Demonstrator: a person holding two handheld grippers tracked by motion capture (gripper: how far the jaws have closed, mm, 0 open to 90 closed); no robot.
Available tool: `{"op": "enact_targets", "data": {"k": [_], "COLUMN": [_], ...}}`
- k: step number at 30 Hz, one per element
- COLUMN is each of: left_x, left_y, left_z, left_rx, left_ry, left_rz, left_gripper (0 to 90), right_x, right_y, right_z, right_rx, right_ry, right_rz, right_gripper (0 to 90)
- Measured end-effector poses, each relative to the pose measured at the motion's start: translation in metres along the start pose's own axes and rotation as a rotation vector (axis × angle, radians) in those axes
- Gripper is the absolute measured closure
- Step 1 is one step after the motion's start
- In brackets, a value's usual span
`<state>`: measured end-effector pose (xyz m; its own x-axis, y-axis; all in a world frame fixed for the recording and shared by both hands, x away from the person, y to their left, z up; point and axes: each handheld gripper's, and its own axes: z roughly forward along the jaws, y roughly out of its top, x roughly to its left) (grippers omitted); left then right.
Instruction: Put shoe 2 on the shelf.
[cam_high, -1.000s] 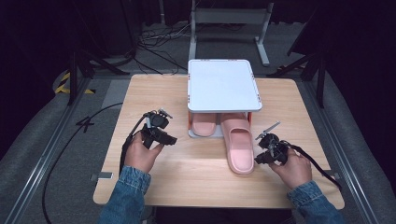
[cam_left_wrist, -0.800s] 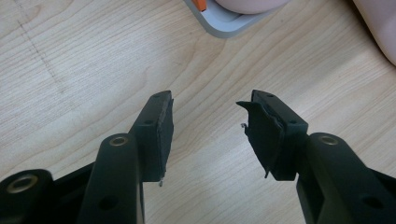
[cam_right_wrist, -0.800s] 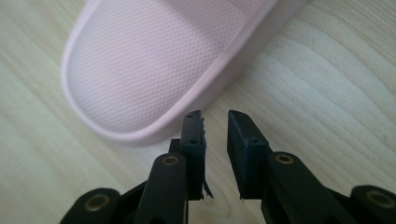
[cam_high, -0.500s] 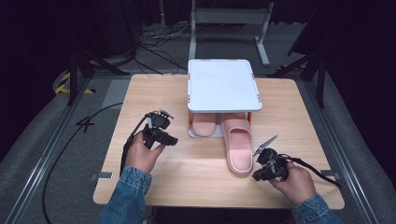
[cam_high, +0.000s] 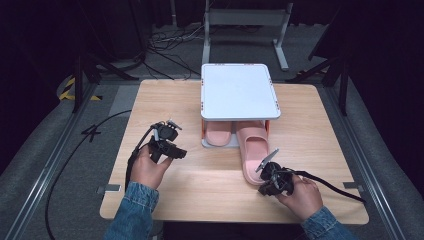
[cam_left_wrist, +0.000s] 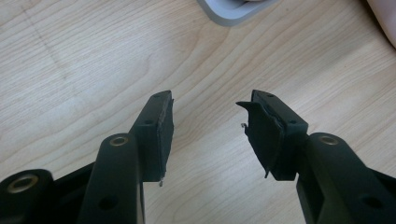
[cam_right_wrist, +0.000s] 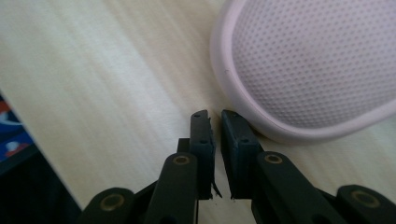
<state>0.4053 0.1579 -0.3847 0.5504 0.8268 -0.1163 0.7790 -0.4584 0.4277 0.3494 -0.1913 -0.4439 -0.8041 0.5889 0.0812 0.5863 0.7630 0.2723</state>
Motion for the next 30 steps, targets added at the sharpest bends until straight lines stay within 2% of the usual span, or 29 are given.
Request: {"op": "enact_targets", "data": {"k": [3, 4, 6, 8, 10, 13, 16, 17, 19, 22, 23, 27, 30], "left_x": [0.003, 0.004, 0.005, 0.006, 0.006, 0.007, 0.006, 0.005, 0.004, 0.004, 0.004, 0.004, 0.003], "left_y": [-0.006, -0.008, -0.010, -0.013, -0.015, -0.017, -0.017, -0.016, -0.016, -0.015, -0.014, -0.014, -0.011], "left_z": [-0.002, -0.002, -0.001, -0.001, -0.002, -0.002, -0.001, 0.000, 0.001, 0.001, 0.001, 0.002, 0.002], "left_rx": [0.002, 0.001, 0.009, 0.011, 0.009, 0.008, 0.012, 0.017, 0.019, 0.018, 0.018, 0.017, 0.018], "left_ry": [0.004, 0.007, 0.010, 0.015, 0.016, 0.019, 0.022, 0.019, 0.016, 0.011, 0.010, 0.011, 0.012], "left_rz": [-0.012, -0.024, -0.030, -0.038, -0.040, -0.057, -0.055, -0.042, -0.045, -0.033, -0.031, -0.033, -0.020], "left_gripper": [51.0, 51.1, 51.2, 51.2, 51.2, 51.2, 51.2, 51.2, 51.2, 51.2, 51.2, 51.1, 51.1], "right_x": [-0.006, -0.010, -0.012, -0.020, -0.028, -0.037, -0.037, -0.036, -0.037, -0.044, -0.044, -0.042, -0.045], "right_y": [0.002, 0.007, 0.010, 0.015, 0.019, 0.027, 0.032, 0.039, 0.043, 0.056, 0.056, 0.060, 0.057], "right_z": [-0.006, -0.013, -0.015, -0.018, -0.017, -0.012, -0.011, -0.011, -0.011, -0.006, -0.006, -0.003, -0.003], "right_rx": [-0.030, -0.074, -0.086, -0.113, -0.117, -0.127, -0.121, -0.134, -0.141, -0.146, -0.146, -0.147, -0.143], "right_ry": [-0.028, -0.039, -0.036, -0.029, -0.043, -0.020, -0.031, -0.053, -0.056, -0.014, -0.014, -0.040, -0.103], "right_rz": [0.019, 0.030, 0.031, 0.041, 0.048, 0.043, 0.036, 0.022, 0.016, 0.018, 0.018, 0.014, 0.029], "right_gripper": [83.0, 83.1, 83.1, 83.0, 83.6, 83.7, 83.7, 83.5, 84.4, 89.3, 89.3, 89.8, 89.9]}}
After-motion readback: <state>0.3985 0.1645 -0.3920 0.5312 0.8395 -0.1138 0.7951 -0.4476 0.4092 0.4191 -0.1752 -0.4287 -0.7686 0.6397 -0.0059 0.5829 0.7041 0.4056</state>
